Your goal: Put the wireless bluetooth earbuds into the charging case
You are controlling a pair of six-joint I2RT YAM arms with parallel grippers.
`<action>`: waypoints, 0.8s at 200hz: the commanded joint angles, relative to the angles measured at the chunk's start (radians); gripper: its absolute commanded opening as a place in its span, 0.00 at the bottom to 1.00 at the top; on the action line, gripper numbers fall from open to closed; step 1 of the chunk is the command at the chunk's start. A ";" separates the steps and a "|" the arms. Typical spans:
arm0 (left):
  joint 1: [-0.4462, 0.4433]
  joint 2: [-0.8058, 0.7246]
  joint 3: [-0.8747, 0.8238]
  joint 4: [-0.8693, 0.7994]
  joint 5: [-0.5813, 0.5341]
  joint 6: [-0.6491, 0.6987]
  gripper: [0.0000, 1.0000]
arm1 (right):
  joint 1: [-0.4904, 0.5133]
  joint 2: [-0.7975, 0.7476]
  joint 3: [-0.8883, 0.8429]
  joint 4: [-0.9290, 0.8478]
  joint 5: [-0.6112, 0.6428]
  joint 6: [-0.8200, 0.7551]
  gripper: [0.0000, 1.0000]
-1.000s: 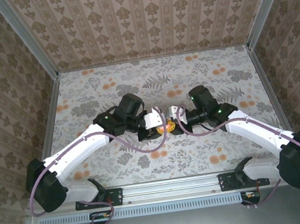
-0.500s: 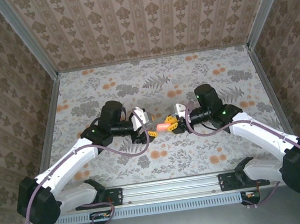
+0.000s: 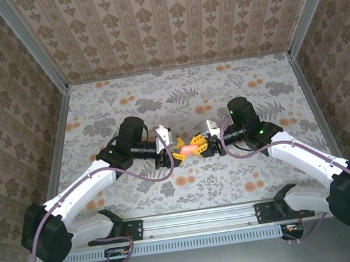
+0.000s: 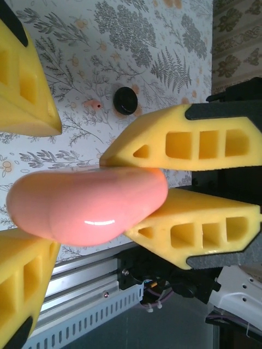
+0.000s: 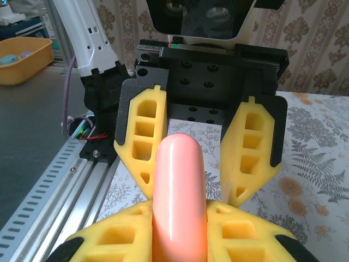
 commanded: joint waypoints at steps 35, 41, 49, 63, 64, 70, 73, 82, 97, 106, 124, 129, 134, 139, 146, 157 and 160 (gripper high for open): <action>-0.007 0.010 0.036 0.041 0.067 -0.029 0.41 | -0.002 0.006 0.006 0.041 -0.044 0.013 0.20; -0.009 0.013 0.036 0.045 0.069 -0.033 0.40 | -0.001 0.008 0.006 0.041 -0.042 0.014 0.21; -0.009 0.015 0.038 0.045 0.073 -0.035 0.40 | -0.001 0.008 0.008 0.043 -0.044 0.014 0.20; -0.010 0.017 0.038 0.054 0.081 -0.044 0.40 | -0.001 0.011 0.008 0.040 -0.042 0.014 0.21; -0.010 0.017 0.038 0.055 0.082 -0.045 0.40 | -0.001 0.011 0.007 0.039 -0.041 0.014 0.20; -0.010 0.019 0.041 0.058 0.085 -0.049 0.40 | -0.002 0.012 0.007 0.039 -0.042 0.014 0.21; -0.012 0.020 0.041 0.058 0.087 -0.050 0.40 | -0.001 0.013 0.007 0.040 -0.042 0.013 0.21; -0.012 0.020 0.043 0.058 0.089 -0.054 0.40 | -0.001 0.014 0.008 0.039 -0.042 0.014 0.21; -0.012 0.022 0.045 0.058 0.090 -0.058 0.39 | -0.002 0.015 0.007 0.038 -0.040 0.012 0.21; -0.012 0.022 0.045 0.057 0.089 -0.058 0.38 | -0.002 0.015 0.008 0.038 -0.040 0.012 0.21; -0.011 0.024 0.046 0.057 0.088 -0.059 0.34 | -0.002 0.014 0.008 0.038 -0.038 0.012 0.21; -0.012 0.025 0.047 0.055 0.088 -0.059 0.33 | -0.001 0.013 0.008 0.038 -0.036 0.011 0.21; -0.011 0.024 0.048 0.056 0.088 -0.061 0.31 | -0.002 0.013 0.008 0.038 -0.037 0.012 0.21; -0.012 0.027 0.049 0.054 0.088 -0.061 0.29 | -0.001 0.013 0.008 0.037 -0.036 0.012 0.21; -0.013 0.027 0.049 0.051 0.088 -0.061 0.27 | 0.000 0.013 0.008 0.036 -0.037 0.011 0.21; -0.013 0.028 0.051 0.042 0.085 -0.053 0.24 | -0.001 0.011 0.007 0.036 -0.036 0.013 0.21; -0.013 0.028 0.052 0.039 0.084 -0.050 0.23 | -0.001 0.009 0.007 0.037 -0.035 0.013 0.21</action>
